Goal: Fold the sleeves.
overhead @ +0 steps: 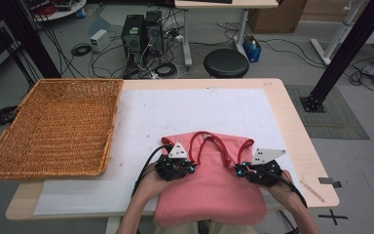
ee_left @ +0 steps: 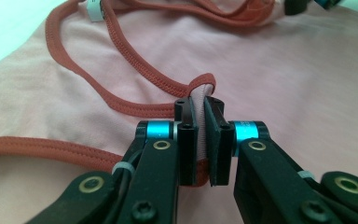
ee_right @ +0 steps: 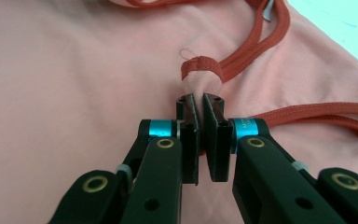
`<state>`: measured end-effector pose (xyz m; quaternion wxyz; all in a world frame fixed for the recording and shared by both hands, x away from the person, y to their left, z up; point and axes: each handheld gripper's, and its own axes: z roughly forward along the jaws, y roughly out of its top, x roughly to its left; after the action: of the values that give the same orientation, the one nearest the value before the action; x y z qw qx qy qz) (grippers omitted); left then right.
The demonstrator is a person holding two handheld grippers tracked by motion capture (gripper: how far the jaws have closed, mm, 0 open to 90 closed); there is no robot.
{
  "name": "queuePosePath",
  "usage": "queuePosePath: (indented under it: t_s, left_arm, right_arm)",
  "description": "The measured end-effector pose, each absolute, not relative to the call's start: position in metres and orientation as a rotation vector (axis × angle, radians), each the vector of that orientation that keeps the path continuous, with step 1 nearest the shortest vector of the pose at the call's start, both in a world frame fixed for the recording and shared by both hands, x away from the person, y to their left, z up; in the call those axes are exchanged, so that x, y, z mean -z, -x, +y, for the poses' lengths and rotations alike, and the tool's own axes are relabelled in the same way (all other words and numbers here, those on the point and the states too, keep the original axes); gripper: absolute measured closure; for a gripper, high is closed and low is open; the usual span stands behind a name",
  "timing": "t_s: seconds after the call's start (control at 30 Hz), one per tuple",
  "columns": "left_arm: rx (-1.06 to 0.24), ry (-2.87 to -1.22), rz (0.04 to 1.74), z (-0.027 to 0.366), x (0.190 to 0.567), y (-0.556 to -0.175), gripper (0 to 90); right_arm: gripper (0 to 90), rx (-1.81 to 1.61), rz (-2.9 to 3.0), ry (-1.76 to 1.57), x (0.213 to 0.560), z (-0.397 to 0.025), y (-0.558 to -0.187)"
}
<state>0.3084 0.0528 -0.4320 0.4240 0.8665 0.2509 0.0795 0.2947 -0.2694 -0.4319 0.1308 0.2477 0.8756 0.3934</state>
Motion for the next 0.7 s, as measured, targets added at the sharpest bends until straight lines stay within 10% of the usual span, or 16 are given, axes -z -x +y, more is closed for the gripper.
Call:
queuePosePath:
  t_s: [0.33,0.7]
  left_arm:
    - [-0.118,-2.196,0.621,0.060,0.446,-0.298,82.9]
    - [-0.227,-2.035,0.699,0.080,0.426,-0.304,30.8]
  right_arm:
    - [81.9,-1.128,2.609,-0.723,0.443,-0.276,-0.284]
    - [23.0,-1.205,2.401,-0.927,0.426,-0.283,-0.291]
